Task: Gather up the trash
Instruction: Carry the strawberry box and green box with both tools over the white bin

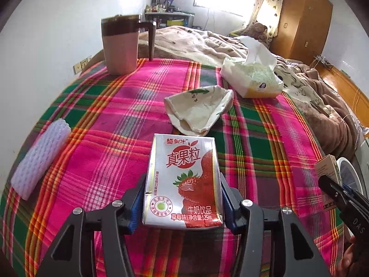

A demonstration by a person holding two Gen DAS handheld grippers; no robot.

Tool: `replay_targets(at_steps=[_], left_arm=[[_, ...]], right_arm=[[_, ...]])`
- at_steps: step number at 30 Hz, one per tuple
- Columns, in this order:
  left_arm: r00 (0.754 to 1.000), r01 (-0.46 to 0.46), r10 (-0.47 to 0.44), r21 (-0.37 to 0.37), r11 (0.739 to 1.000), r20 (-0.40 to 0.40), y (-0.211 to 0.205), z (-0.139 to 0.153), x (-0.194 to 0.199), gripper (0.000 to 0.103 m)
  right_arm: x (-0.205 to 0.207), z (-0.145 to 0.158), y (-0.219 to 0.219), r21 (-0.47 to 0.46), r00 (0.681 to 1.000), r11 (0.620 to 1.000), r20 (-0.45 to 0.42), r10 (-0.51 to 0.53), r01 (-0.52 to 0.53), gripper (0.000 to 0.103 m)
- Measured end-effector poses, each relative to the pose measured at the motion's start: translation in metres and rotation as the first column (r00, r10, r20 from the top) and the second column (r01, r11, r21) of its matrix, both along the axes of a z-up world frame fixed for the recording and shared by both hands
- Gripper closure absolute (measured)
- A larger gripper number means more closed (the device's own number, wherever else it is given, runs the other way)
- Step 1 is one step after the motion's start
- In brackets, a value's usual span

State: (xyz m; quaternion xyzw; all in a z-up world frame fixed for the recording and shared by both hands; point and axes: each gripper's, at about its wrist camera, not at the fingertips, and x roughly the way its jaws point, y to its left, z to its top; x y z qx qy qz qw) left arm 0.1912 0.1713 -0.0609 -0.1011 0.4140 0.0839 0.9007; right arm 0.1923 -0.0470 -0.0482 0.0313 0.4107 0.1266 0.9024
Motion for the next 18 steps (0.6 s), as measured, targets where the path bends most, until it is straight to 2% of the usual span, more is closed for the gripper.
replay_targets(at_steps=[11,18], left_arm=[[0.993,0.085,-0.084,-0.005,0.996,0.088,-0.035,0.035,-0.024,0.047],[0.974,0.171,-0.172,0.019,0.985,0.149,-0.073,0.06,-0.035,0.047]], right_arm=[[-0.022,0.022,-0.024,0.019,0.997,0.999,0.064,-0.031,0.03,0.07],[-0.034,0.036,-0.049,0.034,0.991,0.997,0.106,-0.076,0.073,0.07]])
